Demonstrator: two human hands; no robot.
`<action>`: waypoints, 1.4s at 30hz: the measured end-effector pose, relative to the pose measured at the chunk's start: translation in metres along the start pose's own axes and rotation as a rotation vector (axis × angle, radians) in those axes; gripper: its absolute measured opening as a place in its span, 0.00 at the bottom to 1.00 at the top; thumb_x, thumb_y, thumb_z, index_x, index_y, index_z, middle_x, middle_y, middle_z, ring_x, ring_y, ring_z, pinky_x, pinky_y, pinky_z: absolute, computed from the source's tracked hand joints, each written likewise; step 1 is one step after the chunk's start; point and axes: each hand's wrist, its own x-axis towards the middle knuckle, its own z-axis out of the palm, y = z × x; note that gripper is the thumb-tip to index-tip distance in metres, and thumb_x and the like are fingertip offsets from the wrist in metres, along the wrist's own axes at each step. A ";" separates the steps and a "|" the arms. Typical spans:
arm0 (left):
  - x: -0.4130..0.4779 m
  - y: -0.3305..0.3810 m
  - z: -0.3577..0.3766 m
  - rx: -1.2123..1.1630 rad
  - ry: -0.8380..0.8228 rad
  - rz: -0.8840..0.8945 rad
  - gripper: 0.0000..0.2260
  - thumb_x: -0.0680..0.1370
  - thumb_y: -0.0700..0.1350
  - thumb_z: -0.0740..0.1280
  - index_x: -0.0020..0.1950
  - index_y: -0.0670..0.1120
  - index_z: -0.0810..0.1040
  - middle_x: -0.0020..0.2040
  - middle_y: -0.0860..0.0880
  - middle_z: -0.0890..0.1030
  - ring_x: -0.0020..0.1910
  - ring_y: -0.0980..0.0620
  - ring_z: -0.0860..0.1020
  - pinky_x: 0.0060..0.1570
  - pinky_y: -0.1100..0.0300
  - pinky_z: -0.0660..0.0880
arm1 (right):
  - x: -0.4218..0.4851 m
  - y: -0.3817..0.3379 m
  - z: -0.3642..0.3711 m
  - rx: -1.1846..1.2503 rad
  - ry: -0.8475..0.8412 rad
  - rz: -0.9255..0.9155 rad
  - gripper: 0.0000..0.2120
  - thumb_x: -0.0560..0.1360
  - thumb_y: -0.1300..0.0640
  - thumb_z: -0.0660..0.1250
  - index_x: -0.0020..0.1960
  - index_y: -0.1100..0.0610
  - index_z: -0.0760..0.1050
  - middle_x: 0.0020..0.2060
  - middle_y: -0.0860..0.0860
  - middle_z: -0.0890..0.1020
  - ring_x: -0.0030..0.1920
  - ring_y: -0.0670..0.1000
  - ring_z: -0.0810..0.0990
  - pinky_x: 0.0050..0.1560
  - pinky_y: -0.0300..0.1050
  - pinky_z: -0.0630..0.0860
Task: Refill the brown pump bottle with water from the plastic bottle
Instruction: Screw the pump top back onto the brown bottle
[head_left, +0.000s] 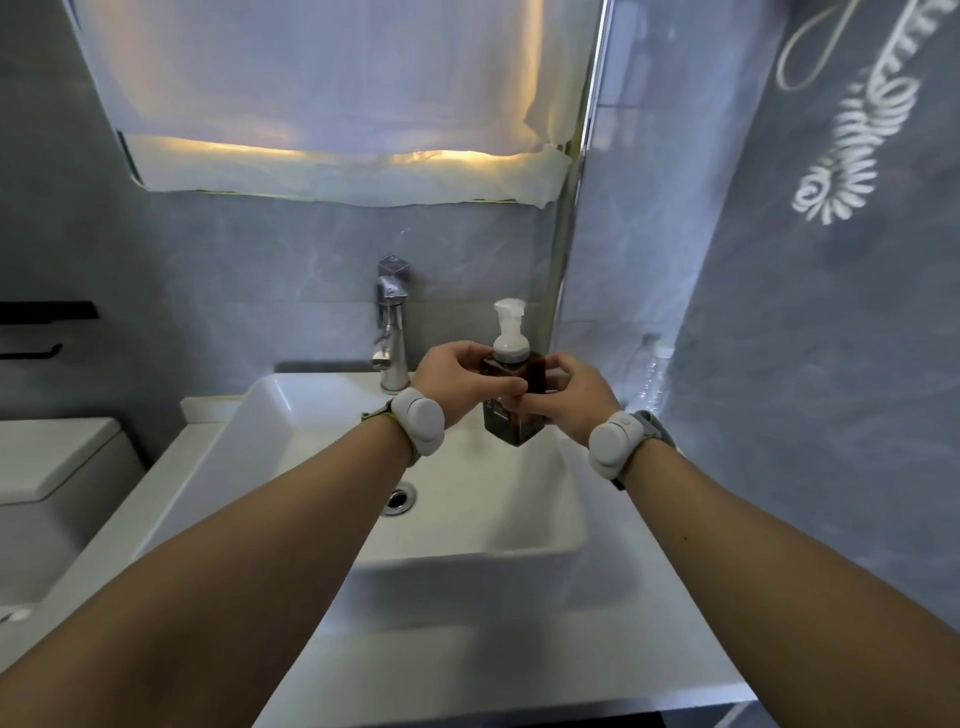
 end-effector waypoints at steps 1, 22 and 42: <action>0.006 0.004 0.008 0.003 -0.015 0.012 0.20 0.68 0.40 0.85 0.58 0.45 0.87 0.43 0.54 0.89 0.41 0.61 0.87 0.42 0.68 0.81 | 0.001 0.002 -0.009 0.009 0.023 0.005 0.30 0.57 0.43 0.85 0.55 0.46 0.79 0.49 0.48 0.88 0.50 0.51 0.88 0.54 0.56 0.86; 0.123 -0.027 0.130 0.563 -0.299 -0.089 0.16 0.60 0.59 0.79 0.39 0.48 0.88 0.31 0.51 0.80 0.32 0.51 0.76 0.36 0.58 0.74 | 0.034 0.119 -0.081 -0.062 0.284 0.209 0.21 0.59 0.48 0.86 0.47 0.43 0.81 0.46 0.46 0.86 0.45 0.49 0.86 0.45 0.49 0.85; 0.169 -0.080 0.172 0.797 -0.525 -0.086 0.19 0.60 0.63 0.81 0.38 0.49 0.87 0.34 0.49 0.85 0.30 0.51 0.79 0.33 0.62 0.73 | 0.035 0.191 -0.067 -0.107 0.392 0.339 0.17 0.62 0.47 0.86 0.46 0.50 0.83 0.41 0.48 0.88 0.46 0.51 0.87 0.45 0.44 0.82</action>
